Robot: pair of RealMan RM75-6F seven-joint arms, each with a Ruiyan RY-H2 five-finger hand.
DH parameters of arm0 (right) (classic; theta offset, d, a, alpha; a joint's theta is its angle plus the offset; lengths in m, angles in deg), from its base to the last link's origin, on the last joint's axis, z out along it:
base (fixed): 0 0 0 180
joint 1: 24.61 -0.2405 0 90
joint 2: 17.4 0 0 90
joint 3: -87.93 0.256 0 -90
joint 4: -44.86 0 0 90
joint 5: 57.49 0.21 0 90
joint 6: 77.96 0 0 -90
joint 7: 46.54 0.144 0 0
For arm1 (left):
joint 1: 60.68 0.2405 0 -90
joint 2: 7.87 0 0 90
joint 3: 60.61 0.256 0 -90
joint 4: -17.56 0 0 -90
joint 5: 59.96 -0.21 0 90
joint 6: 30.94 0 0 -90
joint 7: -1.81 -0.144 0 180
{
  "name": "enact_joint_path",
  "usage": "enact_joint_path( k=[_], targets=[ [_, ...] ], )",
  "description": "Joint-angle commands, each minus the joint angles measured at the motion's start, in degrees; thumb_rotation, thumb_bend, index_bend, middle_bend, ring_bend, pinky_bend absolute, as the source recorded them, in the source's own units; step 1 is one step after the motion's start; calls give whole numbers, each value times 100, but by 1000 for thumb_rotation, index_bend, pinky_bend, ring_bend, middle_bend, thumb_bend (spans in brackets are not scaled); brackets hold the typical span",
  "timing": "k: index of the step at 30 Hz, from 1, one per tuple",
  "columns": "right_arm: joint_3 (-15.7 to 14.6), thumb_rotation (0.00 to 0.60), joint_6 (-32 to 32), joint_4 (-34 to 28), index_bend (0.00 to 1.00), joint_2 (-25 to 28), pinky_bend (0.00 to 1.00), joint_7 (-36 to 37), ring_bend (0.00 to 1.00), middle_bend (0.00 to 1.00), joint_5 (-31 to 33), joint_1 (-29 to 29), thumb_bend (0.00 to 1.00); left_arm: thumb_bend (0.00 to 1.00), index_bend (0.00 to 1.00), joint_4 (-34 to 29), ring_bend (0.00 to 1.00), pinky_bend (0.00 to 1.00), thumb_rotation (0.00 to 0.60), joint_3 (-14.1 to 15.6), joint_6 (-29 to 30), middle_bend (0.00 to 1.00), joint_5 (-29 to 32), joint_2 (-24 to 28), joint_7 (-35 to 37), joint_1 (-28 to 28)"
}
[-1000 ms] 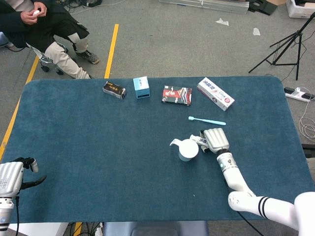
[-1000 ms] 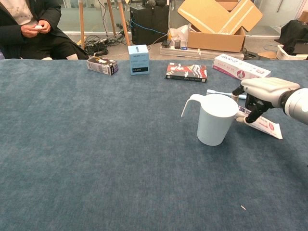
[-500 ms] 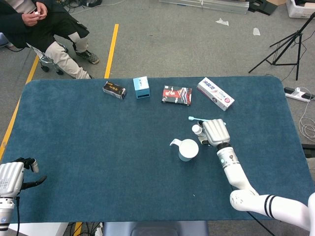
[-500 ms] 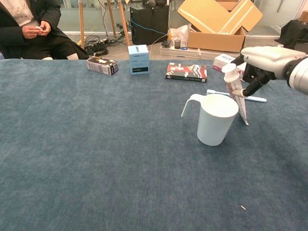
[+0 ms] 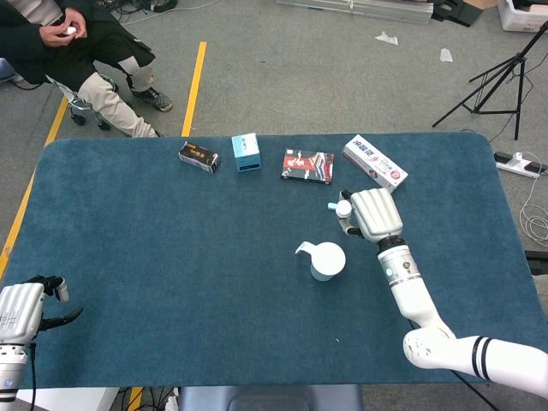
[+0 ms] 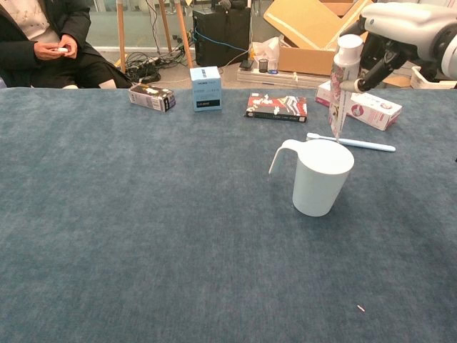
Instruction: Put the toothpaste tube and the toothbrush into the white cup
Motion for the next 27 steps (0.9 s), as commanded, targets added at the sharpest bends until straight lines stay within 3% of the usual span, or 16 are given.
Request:
enact_joint_path(
  k=[1, 27],
  targets=[
    [25, 600, -55, -121, 702, 71, 1000, -2, 1000, 1000, -45, -9, 297, 42, 661, 4, 533, 632, 600, 1, -2, 621, 4, -4, -3, 0],
    [347, 600, -504, -1631, 703, 707, 1000, -312, 1000, 1000, 345, -190, 297, 43, 661, 35, 533, 632, 600, 35, -32, 621, -25, -52, -47, -10]
  ],
)
